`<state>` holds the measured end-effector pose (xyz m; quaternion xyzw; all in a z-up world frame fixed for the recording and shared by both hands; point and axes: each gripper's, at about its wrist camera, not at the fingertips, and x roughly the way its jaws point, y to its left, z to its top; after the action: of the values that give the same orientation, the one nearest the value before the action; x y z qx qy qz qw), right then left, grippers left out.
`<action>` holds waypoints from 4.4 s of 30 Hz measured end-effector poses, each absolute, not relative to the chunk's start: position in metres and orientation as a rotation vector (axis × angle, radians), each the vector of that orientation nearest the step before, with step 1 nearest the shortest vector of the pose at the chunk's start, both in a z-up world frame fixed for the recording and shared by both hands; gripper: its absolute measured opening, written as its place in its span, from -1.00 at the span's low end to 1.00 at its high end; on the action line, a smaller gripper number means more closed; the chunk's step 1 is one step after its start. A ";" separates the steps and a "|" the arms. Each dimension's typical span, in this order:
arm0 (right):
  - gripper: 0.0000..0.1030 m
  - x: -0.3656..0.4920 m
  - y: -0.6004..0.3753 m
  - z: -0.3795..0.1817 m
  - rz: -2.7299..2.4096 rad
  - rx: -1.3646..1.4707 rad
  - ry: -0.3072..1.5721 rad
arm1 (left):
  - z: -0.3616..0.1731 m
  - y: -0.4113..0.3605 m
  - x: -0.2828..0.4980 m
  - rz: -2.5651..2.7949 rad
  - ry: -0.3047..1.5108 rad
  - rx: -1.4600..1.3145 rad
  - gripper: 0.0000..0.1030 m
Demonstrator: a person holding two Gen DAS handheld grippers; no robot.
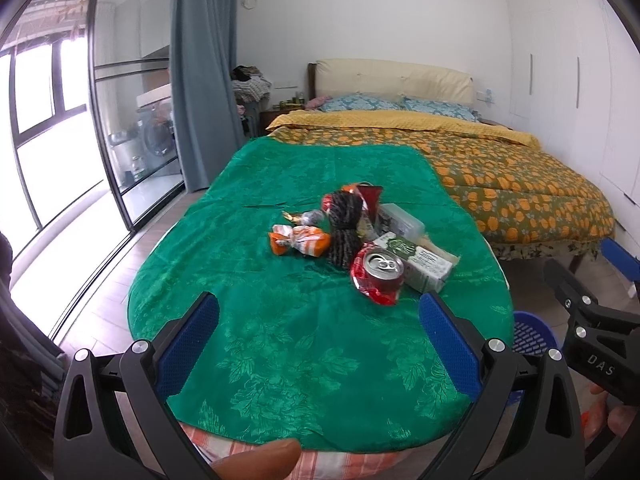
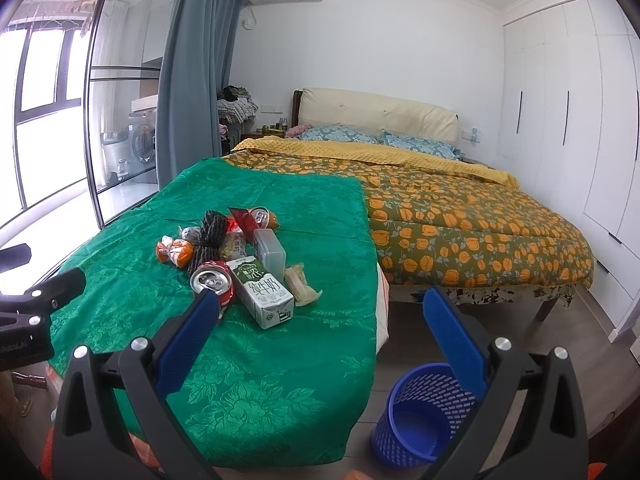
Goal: Collect trash
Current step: 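Reach the left tool to the crushed red can and close on it, then lift the red can with the left tool while the right tool grasps the milk carton, then carry can and carton over the blue wastebasket and open both tools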
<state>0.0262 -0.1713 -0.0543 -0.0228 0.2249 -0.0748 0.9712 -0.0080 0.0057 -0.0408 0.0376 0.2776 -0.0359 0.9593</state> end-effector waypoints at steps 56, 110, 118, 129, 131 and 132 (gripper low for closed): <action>0.91 0.065 -0.206 -0.139 -0.117 0.033 0.695 | -0.124 -0.028 0.149 -0.368 0.865 0.054 -0.35; -0.01 0.215 -0.149 -0.123 0.411 -0.026 1.007 | -0.157 0.047 0.142 -0.433 0.944 0.104 0.22; -0.01 0.175 -0.239 -0.101 0.302 0.149 0.924 | -0.126 -0.006 0.136 -0.501 0.913 0.057 0.22; -0.01 0.127 -0.373 -0.148 -0.001 0.210 0.968 | -0.115 -0.146 0.127 -0.651 0.918 0.110 0.22; 0.00 0.123 -0.396 -0.158 -0.046 0.213 0.982 | -0.116 -0.174 0.124 -0.689 0.925 0.133 0.22; 0.00 0.121 -0.410 -0.165 -0.074 0.218 0.992 | -0.118 -0.191 0.121 -0.713 0.930 0.150 0.23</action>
<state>0.1211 -0.4104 -0.1653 0.1042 0.4748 -0.0353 0.8732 0.1207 -0.1912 -0.1178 0.0707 0.4385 -0.3362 0.8305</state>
